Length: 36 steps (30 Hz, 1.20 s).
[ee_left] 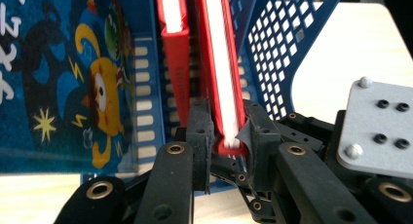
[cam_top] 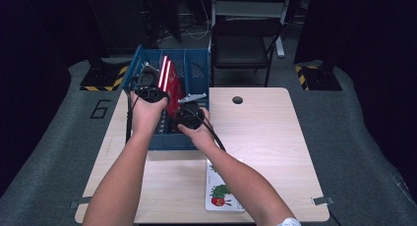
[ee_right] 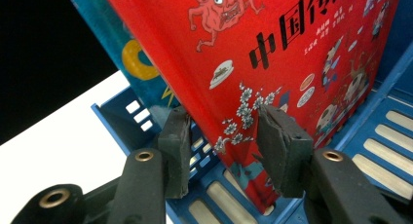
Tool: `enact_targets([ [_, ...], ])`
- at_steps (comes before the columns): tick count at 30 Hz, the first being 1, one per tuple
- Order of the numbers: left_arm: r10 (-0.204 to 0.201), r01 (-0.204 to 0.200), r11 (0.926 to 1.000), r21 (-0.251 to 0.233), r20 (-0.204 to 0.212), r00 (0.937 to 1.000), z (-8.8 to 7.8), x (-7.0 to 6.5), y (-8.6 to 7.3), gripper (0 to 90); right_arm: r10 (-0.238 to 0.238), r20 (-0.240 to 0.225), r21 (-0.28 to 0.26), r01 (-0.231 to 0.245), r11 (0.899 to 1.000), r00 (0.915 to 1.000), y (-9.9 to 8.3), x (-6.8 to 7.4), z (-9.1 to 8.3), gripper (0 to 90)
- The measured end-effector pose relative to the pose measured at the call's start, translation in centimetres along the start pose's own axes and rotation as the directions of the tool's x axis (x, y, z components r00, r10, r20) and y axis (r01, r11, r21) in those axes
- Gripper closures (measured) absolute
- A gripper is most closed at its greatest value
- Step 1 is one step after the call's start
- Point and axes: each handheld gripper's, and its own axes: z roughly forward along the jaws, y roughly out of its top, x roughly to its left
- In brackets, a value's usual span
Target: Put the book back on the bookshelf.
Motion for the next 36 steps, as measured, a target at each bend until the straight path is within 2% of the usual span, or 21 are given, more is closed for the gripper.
enact_targets([
  [3,-0.005,0.004,0.9999,0.012,0.048,0.9988,-0.1,-0.3,0.0,77.4,0.028,0.031,-0.018,-0.027,0.999,0.9991,0.2,-0.4,-0.2,62.4],
  [4,-0.005,0.004,1.0000,0.005,0.049,0.9988,-0.1,-0.4,0.0,76.3,0.041,0.036,-0.032,-0.039,0.999,0.9985,0.4,-0.9,-0.3,62.4],
  [7,0.006,-0.006,0.9999,-0.012,0.043,0.9991,-0.5,-0.5,0.1,74.4,0.060,0.042,-0.022,-0.059,0.998,0.9973,0.4,-1.7,-0.3,61.0],
  [14,0.007,-0.007,0.9999,-0.009,0.036,0.9993,-0.5,-0.2,0.0,74.5,0.051,0.054,-0.023,-0.050,0.998,0.9972,0.2,-1.3,-0.1,62.1],
  [18,0.006,-0.005,1.0000,-0.008,0.048,0.9989,-0.2,-0.2,0.0,76.2,0.054,0.036,-0.016,-0.053,0.998,0.9979,0.2,-1.4,-0.2,66.7],
  [20,0.011,-0.011,0.9999,-0.007,0.049,0.9988,-0.1,-0.1,-0.1,77.1,0.045,0.032,-0.017,-0.044,0.999,0.9985,0.3,-1.5,-0.2,67.1],
  [25,0.010,-0.009,0.9999,-0.008,0.047,0.9989,-0.1,0.0,-0.2,77.5,0.058,0.030,-0.025,-0.057,0.998,0.9979,0.3,-1.6,-0.2,67.3],
  [31,0.020,-0.019,0.9997,-0.014,0.044,0.9988,-0.6,0.2,-0.4,76.4,0.078,0.031,-0.020,-0.078,0.997,0.9964,0.6,-1.9,0.1,67.4],
  [36,0.021,-0.020,0.9995,-0.023,0.042,0.9989,-0.9,0.5,-0.4,76.1,0.138,0.026,-0.022,-0.138,0.990,0.9901,1.0,-2.7,0.4,68.4],
])
